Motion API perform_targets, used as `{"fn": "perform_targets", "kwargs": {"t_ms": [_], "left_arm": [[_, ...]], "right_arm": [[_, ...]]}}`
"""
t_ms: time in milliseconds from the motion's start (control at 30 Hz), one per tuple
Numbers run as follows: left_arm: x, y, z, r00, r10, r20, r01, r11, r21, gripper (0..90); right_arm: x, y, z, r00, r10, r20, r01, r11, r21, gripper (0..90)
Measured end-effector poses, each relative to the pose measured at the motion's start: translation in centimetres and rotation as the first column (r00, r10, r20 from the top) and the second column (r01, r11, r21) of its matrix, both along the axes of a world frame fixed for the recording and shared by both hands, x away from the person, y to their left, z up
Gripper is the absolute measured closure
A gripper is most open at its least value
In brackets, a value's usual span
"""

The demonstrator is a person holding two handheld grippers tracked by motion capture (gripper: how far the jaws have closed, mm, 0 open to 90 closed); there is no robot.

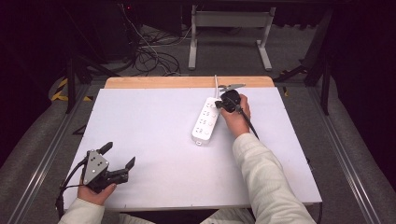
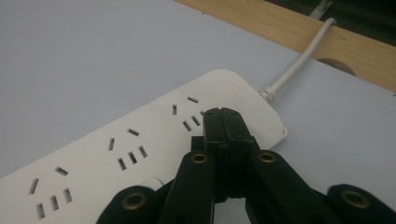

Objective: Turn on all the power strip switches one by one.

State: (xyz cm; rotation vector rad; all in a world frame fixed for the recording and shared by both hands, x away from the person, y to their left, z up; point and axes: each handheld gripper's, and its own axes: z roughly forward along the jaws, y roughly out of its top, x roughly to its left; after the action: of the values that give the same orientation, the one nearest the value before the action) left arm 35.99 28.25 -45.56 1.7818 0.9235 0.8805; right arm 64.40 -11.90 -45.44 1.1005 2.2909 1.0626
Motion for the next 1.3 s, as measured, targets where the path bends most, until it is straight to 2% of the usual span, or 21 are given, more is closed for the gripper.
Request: {"fn": "perform_targets", "kwargs": {"t_ms": [500,667,867,1033,1133,1267,1300], "left_arm": [[-0.1,-0.1,0.0,1.0,-0.003,0.002,0.003,1.0,0.003,11.3],[-0.1,-0.1,0.0,1.0,-0.004,0.002,0.004,1.0,0.001,11.3],[-0.1,-0.1,0.0,1.0,-0.005,0.001,0.005,1.0,0.001,11.3],[0.0,-0.2,0.0,1.0,-0.006,0.0,0.006,1.0,0.004,11.3],[-0.1,-0.2,0.0,1.0,-0.008,0.001,0.008,1.0,0.004,11.3],[-0.1,-0.1,0.0,1.0,-0.007,0.001,0.007,1.0,-0.004,11.2],[0.0,-0.1,0.0,1.0,-0.006,0.001,0.006,1.0,-0.003,11.2]], "right_arm": [[-0.2,0.4,-0.3,0.9998,-0.002,0.021,0.003,0.999,-0.039,90.0],[-0.2,0.3,-0.5,0.9997,-0.008,0.023,0.008,1.0,-0.025,90.0],[-0.2,0.3,-0.5,0.9998,-0.007,0.016,0.007,1.0,-0.028,90.0],[-0.3,0.4,-0.6,0.9996,-0.026,0.013,0.027,0.999,-0.029,90.0],[-0.3,0.7,-0.6,0.9995,-0.028,0.014,0.029,0.998,-0.055,90.0],[-0.1,0.2,0.0,0.9996,-0.02,-0.021,0.02,0.999,-0.031,90.0],[-0.8,0.1,0.7,0.9992,-0.011,0.038,0.012,1.0,-0.013,90.0]]}}
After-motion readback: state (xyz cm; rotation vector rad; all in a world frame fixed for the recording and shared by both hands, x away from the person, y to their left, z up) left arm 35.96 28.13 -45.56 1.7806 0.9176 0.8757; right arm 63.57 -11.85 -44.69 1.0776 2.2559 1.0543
